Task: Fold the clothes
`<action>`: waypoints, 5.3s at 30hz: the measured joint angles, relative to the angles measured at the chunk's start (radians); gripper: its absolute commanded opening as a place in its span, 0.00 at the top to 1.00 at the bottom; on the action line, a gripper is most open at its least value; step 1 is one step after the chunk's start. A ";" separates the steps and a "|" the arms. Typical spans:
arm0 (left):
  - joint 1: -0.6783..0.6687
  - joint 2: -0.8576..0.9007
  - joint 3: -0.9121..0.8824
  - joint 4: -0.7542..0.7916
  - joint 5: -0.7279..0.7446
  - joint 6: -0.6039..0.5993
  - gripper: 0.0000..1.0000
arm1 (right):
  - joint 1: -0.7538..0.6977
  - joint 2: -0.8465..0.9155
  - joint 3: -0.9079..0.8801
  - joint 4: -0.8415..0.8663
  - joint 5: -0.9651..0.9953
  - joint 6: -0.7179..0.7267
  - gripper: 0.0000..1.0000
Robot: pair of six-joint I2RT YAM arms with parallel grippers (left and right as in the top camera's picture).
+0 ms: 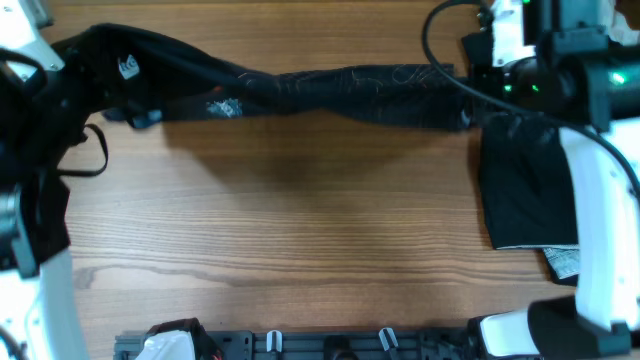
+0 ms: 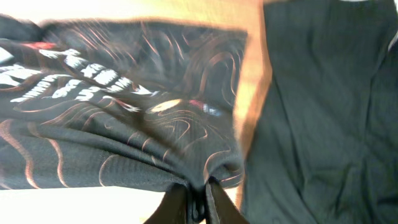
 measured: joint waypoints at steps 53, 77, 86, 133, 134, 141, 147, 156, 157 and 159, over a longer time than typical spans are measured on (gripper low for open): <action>0.132 0.023 0.019 0.139 -0.147 -0.015 0.96 | 0.046 -0.208 0.109 0.320 0.016 0.041 0.96; 0.036 0.537 0.113 0.718 -0.033 -0.088 0.96 | -0.043 0.295 0.279 0.962 0.118 0.067 0.96; 0.069 0.483 0.534 0.486 0.048 -0.113 0.96 | -0.141 0.232 0.576 0.630 0.111 0.066 0.96; 0.044 0.280 -0.472 0.150 -0.051 -0.049 0.96 | -0.147 0.165 -0.610 0.601 -0.072 0.204 0.88; 0.026 0.315 -0.472 0.161 -0.051 -0.049 0.90 | -0.147 0.193 -0.610 0.665 -0.073 0.204 0.77; 0.015 0.445 -0.472 0.253 -0.119 -0.056 0.19 | -0.147 0.212 -0.611 0.721 -0.026 0.196 0.44; 0.015 0.448 -0.486 0.112 -0.285 -0.053 0.18 | -0.149 0.212 -0.629 0.547 -0.007 0.191 0.44; 0.015 0.620 -0.621 0.258 -0.349 -0.055 0.60 | -0.149 0.212 -0.887 0.779 -0.035 0.185 0.52; 0.015 0.637 -0.621 0.257 -0.348 -0.057 0.64 | -0.149 0.212 -0.907 0.793 -0.039 0.182 0.57; 0.015 0.649 -0.621 0.251 -0.359 -0.051 0.71 | -0.149 0.212 -0.946 0.831 -0.052 0.181 0.70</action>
